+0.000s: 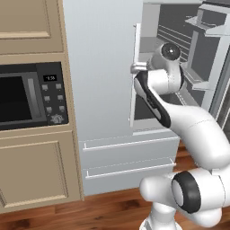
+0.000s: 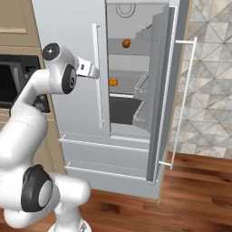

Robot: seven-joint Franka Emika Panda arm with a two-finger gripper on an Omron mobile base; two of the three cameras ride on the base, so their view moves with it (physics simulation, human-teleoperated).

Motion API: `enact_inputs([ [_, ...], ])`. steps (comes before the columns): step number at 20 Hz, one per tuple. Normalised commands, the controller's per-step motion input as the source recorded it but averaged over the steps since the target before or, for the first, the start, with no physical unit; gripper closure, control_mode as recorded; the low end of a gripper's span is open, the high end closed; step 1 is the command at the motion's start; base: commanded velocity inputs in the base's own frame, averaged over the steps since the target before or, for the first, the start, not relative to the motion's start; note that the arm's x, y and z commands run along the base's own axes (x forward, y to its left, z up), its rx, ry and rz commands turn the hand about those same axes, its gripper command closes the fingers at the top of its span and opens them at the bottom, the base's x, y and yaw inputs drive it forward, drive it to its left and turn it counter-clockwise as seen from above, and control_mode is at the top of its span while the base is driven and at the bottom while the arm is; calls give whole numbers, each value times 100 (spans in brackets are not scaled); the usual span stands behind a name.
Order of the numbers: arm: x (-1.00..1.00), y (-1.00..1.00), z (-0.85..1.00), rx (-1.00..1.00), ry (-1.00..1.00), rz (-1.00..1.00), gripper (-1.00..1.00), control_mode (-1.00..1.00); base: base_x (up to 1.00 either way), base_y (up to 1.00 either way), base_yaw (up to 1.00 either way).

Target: Retrieve the mango and orange from the fridge and place them into the bowl on the dining table.

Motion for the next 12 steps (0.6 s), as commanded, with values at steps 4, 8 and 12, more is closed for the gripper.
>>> enact_inputs([
  [4,59,-4,-19,0,-8,1,-100,-100,0,0,0],
  [8,52,-1,-3,0,0,0,-100,-100,0,0,0],
  [12,46,0,0,0,0,0,-100,-100,0,0,0],
])
